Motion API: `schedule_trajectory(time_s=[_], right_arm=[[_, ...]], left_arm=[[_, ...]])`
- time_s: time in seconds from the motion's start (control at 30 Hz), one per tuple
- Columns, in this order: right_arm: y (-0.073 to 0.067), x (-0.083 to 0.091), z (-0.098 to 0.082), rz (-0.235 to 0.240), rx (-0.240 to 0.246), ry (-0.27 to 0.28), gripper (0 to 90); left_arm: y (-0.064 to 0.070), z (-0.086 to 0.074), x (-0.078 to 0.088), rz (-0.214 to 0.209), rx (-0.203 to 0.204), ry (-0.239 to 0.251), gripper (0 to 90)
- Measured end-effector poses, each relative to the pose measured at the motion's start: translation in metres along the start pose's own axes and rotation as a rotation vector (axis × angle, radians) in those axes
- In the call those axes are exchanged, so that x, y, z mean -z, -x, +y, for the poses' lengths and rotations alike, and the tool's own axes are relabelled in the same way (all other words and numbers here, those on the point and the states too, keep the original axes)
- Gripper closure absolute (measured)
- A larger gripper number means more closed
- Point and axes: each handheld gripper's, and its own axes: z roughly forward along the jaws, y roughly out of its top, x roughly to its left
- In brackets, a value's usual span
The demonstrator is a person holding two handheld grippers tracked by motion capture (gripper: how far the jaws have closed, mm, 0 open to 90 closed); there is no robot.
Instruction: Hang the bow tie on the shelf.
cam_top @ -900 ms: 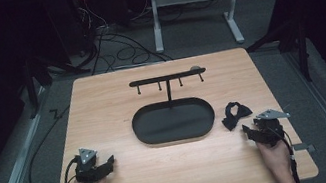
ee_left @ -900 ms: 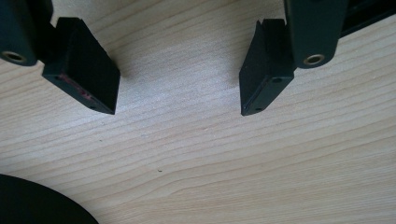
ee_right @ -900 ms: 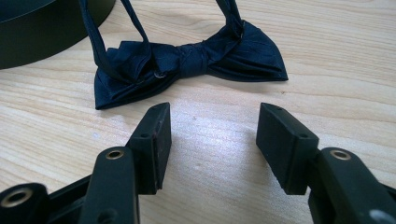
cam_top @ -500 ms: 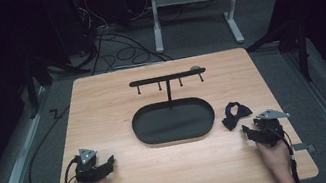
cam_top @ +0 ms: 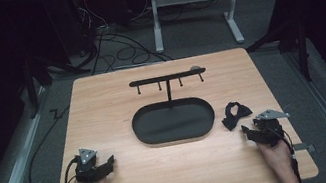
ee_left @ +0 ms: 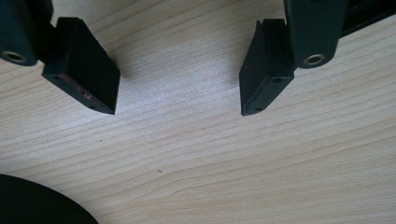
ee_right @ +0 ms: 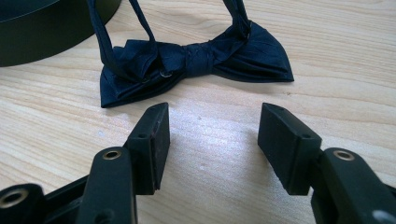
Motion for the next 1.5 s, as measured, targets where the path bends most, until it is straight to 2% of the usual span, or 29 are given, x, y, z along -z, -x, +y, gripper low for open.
schedule_trajectory(time_s=[0.37, 0.57, 0.7, 1.0, 1.27, 1.5], right_arm=[[0.0, 0.0, 0.0, 0.007, 0.017, -0.001, 46.7], [0.0, 0.002, -0.001, 0.015, 0.008, 0.002, 48.5], [0.002, 0.006, -0.004, 0.035, -0.02, 0.033, 48.0], [0.004, 0.018, -0.007, 0.033, -0.036, 0.067, 48.5], [0.009, 0.025, 0.002, 0.033, -0.066, 0.084, 52.4], [0.009, 0.025, 0.013, 0.033, -0.068, 0.086, 54.1]], left_arm=[[0.0, 0.0, 0.0, 0.0, 0.0, 0.0, 29.5], [0.0, 0.0, 0.0, 0.0, 0.0, 0.0, 29.5], [0.0, 0.0, 0.0, 0.0, 0.0, 0.0, 29.5], [0.0, 0.0, 0.0, 0.0, 0.0, 0.0, 29.5], [0.0, 0.0, 0.0, -0.001, 0.0, 0.0, 29.4], [0.0, 0.0, 0.0, -0.001, 0.0, 0.0, 29.3]])
